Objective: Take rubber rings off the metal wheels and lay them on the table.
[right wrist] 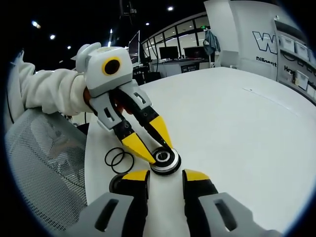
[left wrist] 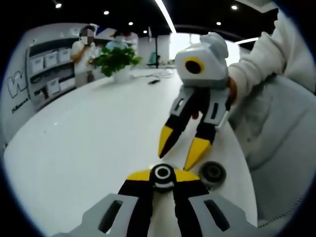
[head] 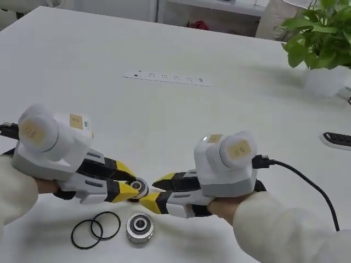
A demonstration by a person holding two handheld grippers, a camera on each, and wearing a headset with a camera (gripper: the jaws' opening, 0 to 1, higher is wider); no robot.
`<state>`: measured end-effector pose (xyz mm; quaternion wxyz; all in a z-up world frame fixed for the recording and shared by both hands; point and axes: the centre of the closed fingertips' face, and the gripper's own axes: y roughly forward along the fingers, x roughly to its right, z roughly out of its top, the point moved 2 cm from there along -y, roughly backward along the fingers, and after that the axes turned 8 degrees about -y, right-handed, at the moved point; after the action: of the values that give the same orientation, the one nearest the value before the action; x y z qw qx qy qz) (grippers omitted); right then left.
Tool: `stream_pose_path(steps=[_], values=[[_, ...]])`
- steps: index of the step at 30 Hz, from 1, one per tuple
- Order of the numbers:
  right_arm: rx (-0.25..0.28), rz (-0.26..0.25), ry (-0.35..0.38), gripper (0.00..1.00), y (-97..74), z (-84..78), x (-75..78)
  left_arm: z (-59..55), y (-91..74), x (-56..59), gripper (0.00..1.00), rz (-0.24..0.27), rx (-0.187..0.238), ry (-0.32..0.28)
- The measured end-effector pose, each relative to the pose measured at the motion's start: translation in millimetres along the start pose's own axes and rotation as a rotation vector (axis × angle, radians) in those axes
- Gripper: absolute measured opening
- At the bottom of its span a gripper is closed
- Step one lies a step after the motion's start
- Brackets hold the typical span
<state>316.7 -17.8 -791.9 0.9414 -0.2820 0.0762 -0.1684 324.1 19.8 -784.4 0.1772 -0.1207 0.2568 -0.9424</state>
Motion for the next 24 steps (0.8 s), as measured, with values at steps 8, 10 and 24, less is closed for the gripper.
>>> stream_pose_path(steps=[8, 10, 24], values=[[-0.012, 0.006, -0.030, 0.23, 1.8, -2.7, -2.5, 1.1, 5.4, 1.7, 0.14, -0.005, 0.020, -0.002], [-0.015, 0.000, -0.034, 0.23, 1.8, -3.8, -1.4, 1.2, 6.6, 4.6, 0.14, -0.016, 0.020, 0.001], [-0.022, 0.020, -0.077, 0.19, 0.5, -6.1, -1.3, 2.2, 6.5, 11.0, 0.14, -0.029, 0.026, 0.004]])
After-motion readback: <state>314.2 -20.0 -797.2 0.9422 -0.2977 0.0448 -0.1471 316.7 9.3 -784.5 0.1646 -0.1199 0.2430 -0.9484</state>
